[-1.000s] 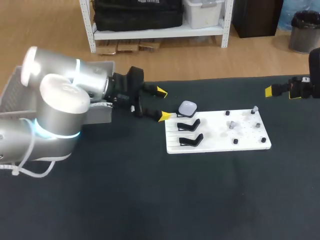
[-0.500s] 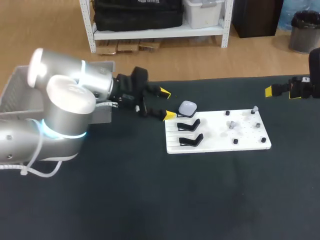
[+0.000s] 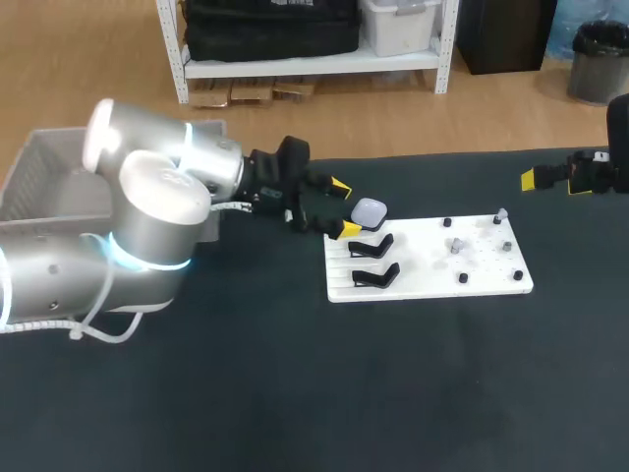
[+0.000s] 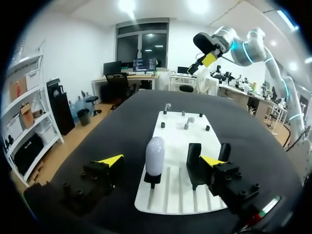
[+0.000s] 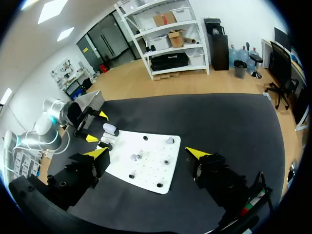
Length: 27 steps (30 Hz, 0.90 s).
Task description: Pick up each earbud case from the left stands, insert the matching earbuds, close the lid, and place the case in the box.
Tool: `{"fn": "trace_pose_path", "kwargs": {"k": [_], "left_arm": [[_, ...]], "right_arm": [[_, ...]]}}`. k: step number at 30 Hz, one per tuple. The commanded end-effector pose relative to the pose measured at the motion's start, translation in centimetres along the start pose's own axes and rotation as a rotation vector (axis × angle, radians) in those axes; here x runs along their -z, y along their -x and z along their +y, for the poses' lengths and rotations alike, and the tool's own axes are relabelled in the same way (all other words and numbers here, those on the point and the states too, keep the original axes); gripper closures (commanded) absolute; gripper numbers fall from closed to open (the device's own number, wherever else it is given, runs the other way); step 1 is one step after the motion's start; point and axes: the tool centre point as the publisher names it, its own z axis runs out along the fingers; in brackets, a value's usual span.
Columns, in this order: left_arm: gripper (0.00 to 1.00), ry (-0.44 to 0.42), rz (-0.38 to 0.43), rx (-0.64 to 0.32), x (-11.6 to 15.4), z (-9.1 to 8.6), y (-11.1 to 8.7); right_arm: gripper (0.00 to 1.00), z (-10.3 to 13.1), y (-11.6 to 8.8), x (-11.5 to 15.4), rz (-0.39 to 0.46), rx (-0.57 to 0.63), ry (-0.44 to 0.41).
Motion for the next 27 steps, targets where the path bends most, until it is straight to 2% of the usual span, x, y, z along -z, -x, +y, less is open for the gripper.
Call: {"fn": "trace_pose_path", "kwargs": {"k": [1,8,12,17,20,27], "left_arm": [[0.00,-0.038,0.016,0.004,-1.1,1.2,0.1],[0.00,-0.062,0.027,0.006,-2.1,1.6,0.0],[0.05,-0.074,0.029,0.014,-2.6,1.7,-0.3],[0.07,-0.083,0.023,0.020,-3.0,1.6,-0.5],[0.17,-0.091,0.020,0.024,-3.3,1.5,-0.7],[0.24,-0.102,0.016,0.025,-3.6,1.2,-0.8]], "right_arm": [[0.00,-0.1,0.1,0.0,0.001,0.000,0.002],[0.00,-0.1,0.1,0.0,0.001,0.000,0.002],[0.00,-0.1,0.1,0.0,0.001,0.000,0.002],[0.00,-0.1,0.1,0.0,0.001,0.000,0.002],[0.00,-0.1,0.1,0.0,0.001,0.000,0.002],[0.00,-0.1,0.1,0.0,0.001,0.000,0.002]]}}
